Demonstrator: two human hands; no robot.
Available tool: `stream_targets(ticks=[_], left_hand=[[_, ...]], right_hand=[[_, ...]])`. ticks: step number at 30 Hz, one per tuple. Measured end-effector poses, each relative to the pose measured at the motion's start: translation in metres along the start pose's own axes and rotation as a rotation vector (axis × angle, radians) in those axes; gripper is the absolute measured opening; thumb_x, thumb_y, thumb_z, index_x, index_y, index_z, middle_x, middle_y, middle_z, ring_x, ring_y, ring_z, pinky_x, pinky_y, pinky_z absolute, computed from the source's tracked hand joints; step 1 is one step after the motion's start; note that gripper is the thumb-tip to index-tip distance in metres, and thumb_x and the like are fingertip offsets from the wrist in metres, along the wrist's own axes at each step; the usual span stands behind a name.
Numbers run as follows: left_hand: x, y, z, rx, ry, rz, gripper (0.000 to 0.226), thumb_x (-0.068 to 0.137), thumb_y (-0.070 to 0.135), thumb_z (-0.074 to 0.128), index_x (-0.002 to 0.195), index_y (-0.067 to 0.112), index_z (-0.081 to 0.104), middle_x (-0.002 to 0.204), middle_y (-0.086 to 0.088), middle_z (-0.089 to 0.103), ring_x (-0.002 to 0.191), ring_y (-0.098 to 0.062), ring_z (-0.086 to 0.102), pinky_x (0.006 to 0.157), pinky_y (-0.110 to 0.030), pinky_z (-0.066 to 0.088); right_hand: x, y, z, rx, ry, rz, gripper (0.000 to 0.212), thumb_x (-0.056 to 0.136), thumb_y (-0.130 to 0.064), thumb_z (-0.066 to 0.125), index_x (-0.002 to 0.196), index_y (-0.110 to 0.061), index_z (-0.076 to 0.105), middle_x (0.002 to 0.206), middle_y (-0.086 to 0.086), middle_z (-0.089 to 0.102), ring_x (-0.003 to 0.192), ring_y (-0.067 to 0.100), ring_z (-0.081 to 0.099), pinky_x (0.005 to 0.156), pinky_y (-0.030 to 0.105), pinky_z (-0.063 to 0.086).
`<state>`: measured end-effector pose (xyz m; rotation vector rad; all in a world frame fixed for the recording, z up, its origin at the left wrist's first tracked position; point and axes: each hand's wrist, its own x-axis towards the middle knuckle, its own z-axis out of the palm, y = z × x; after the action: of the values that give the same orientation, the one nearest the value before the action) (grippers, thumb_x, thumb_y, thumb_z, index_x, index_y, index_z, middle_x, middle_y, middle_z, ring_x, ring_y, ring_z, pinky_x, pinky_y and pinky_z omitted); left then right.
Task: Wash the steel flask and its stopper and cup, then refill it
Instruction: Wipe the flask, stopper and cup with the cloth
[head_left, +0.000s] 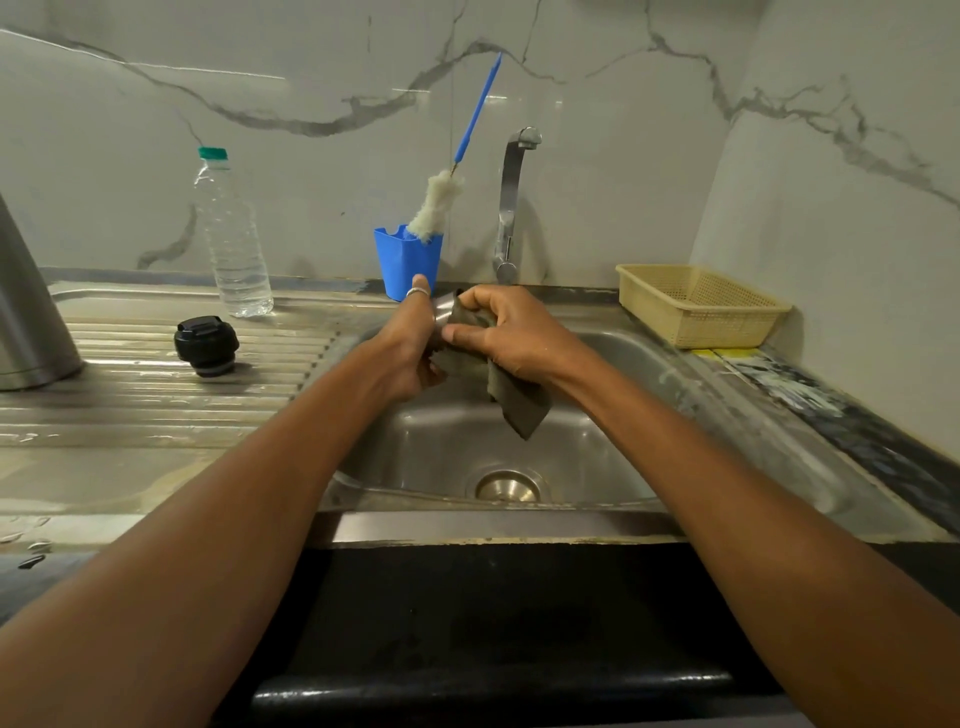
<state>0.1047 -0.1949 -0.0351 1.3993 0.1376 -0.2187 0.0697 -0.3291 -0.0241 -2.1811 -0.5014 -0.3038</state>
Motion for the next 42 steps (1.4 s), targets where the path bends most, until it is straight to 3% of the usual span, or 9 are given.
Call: stream_targets(ticks=[4,7,11,17,21,24,30,35,42], left_hand=[[-0.001,0.000,-0.007,0.046,0.039,-0.016,0.069,0.099,0.073,0.021,0.116,0.016,0.055,0.054,-0.001,0.044,0.041,-0.010,0.036,0.037,-0.018,0.030],[-0.001,0.001,0.000,0.194,0.083,0.185,0.071,0.095,0.079,0.023,0.102,0.019,0.061,0.073,-0.007,0.057,0.058,-0.015,0.052,0.050,-0.025,0.042],[-0.011,-0.002,0.013,0.418,0.115,0.518,0.051,0.104,0.062,0.031,0.110,0.017,0.056,0.087,-0.002,0.058,0.073,-0.015,0.056,0.059,-0.029,0.047],[-0.010,0.001,0.010,-0.021,0.011,0.192,0.032,0.103,0.049,0.043,0.091,0.021,0.052,0.074,-0.002,0.058,0.053,-0.013,0.048,0.046,-0.022,0.033],[-0.009,0.002,0.003,-0.008,-0.002,0.145,0.031,0.102,0.049,0.041,0.091,0.021,0.047,0.074,-0.003,0.057,0.044,-0.012,0.040,0.039,-0.016,0.026],[-0.012,0.003,0.002,-0.004,0.006,0.117,0.032,0.103,0.049,0.040,0.090,0.021,0.047,0.072,-0.003,0.058,0.045,-0.012,0.041,0.040,-0.018,0.026],[-0.010,0.003,0.001,-0.059,0.003,0.103,0.030,0.102,0.050,0.044,0.097,0.021,0.049,0.078,-0.003,0.059,0.052,-0.014,0.047,0.043,-0.021,0.035],[-0.014,0.003,0.003,-0.085,-0.094,0.148,0.016,0.097,0.032,0.052,0.093,0.018,0.057,0.084,-0.007,0.059,0.064,-0.018,0.053,0.056,-0.030,0.044],[-0.008,-0.001,0.004,-0.051,-0.087,0.210,0.020,0.096,0.023,0.062,0.115,0.017,0.055,0.120,-0.016,0.064,0.103,-0.029,0.068,0.066,-0.033,0.058]], right_hand=[[-0.002,-0.003,-0.003,-0.114,-0.065,-0.089,0.016,0.089,-0.023,0.077,0.102,-0.016,0.072,0.093,-0.009,0.072,0.080,-0.008,0.063,0.071,0.009,0.045],[0.000,-0.004,-0.005,0.096,0.038,0.046,0.015,0.091,-0.026,0.077,0.102,-0.017,0.074,0.092,-0.003,0.077,0.082,0.005,0.072,0.079,0.025,0.058],[-0.002,-0.008,-0.019,0.445,0.091,0.261,0.019,0.095,-0.024,0.072,0.101,-0.006,0.071,0.078,0.008,0.075,0.064,0.020,0.067,0.050,0.032,0.056],[0.002,0.006,-0.026,0.104,-0.102,0.101,0.038,0.082,-0.006,0.082,0.116,-0.019,0.074,0.106,-0.006,0.078,0.098,0.008,0.072,0.093,0.028,0.056],[0.002,0.009,-0.032,-0.089,-0.026,0.076,0.039,0.079,-0.004,0.082,0.113,-0.023,0.077,0.098,-0.013,0.072,0.088,-0.006,0.064,0.076,0.010,0.047],[0.001,0.017,-0.039,-0.159,0.103,0.111,0.032,0.082,-0.005,0.079,0.106,-0.027,0.080,0.094,-0.013,0.071,0.086,-0.004,0.060,0.076,0.015,0.046],[0.001,0.019,-0.038,0.295,0.156,0.471,0.013,0.096,-0.020,0.069,0.105,-0.012,0.074,0.093,0.010,0.076,0.078,0.024,0.073,0.073,0.047,0.064],[0.004,0.006,-0.038,0.576,0.205,0.537,0.022,0.093,-0.017,0.068,0.110,-0.003,0.070,0.087,0.014,0.077,0.071,0.023,0.074,0.074,0.041,0.064],[-0.001,0.002,-0.035,0.452,0.104,0.522,0.011,0.084,-0.008,0.067,0.092,-0.003,0.073,0.080,0.015,0.077,0.082,0.032,0.075,0.087,0.054,0.060]])
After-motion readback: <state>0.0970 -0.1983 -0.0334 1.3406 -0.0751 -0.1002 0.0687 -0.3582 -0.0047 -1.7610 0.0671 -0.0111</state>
